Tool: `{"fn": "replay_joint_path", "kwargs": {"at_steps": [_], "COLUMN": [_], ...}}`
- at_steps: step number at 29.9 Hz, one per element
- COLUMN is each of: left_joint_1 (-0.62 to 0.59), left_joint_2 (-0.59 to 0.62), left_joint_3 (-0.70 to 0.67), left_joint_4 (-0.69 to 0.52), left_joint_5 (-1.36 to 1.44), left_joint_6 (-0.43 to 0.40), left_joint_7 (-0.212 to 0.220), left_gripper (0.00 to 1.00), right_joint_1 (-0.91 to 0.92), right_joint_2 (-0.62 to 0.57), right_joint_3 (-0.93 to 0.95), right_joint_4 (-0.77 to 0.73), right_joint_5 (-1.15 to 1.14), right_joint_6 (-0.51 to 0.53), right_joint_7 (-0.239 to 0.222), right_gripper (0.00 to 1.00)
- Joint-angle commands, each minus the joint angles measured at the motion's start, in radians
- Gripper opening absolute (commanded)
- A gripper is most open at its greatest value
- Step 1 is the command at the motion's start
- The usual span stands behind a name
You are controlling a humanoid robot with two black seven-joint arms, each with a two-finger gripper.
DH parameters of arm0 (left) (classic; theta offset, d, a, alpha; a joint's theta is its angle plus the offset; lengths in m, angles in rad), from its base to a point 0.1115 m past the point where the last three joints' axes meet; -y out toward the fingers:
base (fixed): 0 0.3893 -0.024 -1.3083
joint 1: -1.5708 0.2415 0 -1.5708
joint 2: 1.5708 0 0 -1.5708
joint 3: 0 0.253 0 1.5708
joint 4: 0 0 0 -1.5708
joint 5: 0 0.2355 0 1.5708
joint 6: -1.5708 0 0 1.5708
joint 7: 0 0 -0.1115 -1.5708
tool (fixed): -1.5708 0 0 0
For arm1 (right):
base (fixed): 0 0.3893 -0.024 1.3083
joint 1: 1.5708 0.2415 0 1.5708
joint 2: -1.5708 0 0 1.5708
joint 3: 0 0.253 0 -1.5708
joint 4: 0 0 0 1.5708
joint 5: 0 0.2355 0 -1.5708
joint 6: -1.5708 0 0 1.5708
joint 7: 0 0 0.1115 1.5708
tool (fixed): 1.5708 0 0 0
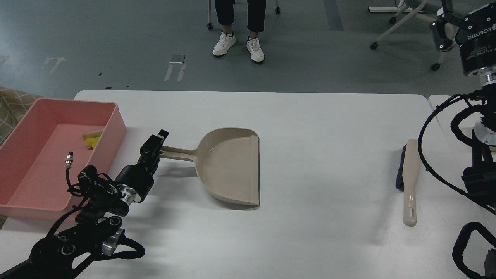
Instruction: Sweep and dump garbage into bin
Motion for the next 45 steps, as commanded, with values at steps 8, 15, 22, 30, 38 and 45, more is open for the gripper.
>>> {"fn": "replay_joint_path", "kwargs": {"at_steps": [8, 15, 22, 30, 38, 45], "left_joint_1": [0.018, 0.018, 0.02, 0.023, 0.018, -0.029], "left_joint_2": [0.03, 0.066, 0.114, 0.137, 0.155, 0.181], "left_joint_3": [0.001, -0.01, -0.014, -0.019, -0.045, -0.048], "left_joint_4": [0.02, 0.017, 0.008, -0.003, -0.063, -0.058], "left_joint_5": [-0.005, -0.006, -0.015, -0.017, -0.018, -0.041], "left_joint_6": [0.003, 0.006, 0.001, 0.003, 0.003, -0.008], "left_joint_7": [0.011, 0.016, 0.012, 0.012, 0.012, 0.012], "left_gripper": [0.65, 0.65, 0.66, 0.66, 0.69, 0.7], "right_joint_1": [-0.002, -0.008, -0.008, -0.01, -0.01, -0.007], "right_joint_2": [0.0, 0.002, 0.002, 0.002, 0.002, -0.001], "right_joint_3": [0.0, 0.0, 0.0, 0.0, 0.0, -0.001], "right_joint_4": [0.0, 0.0, -0.001, -0.001, -0.001, -0.008], "right_joint_5": [0.0, 0.0, 0.0, 0.0, 0.0, -0.001], "right_joint_6": [0.001, -0.001, 0.001, 0.001, 0.001, -0.001], "right_joint_7": [0.0, 0.0, 0.0, 0.0, 0.0, -0.002], "right_gripper": [1.0, 1.0, 1.0, 1.0, 1.0, 1.0]}}
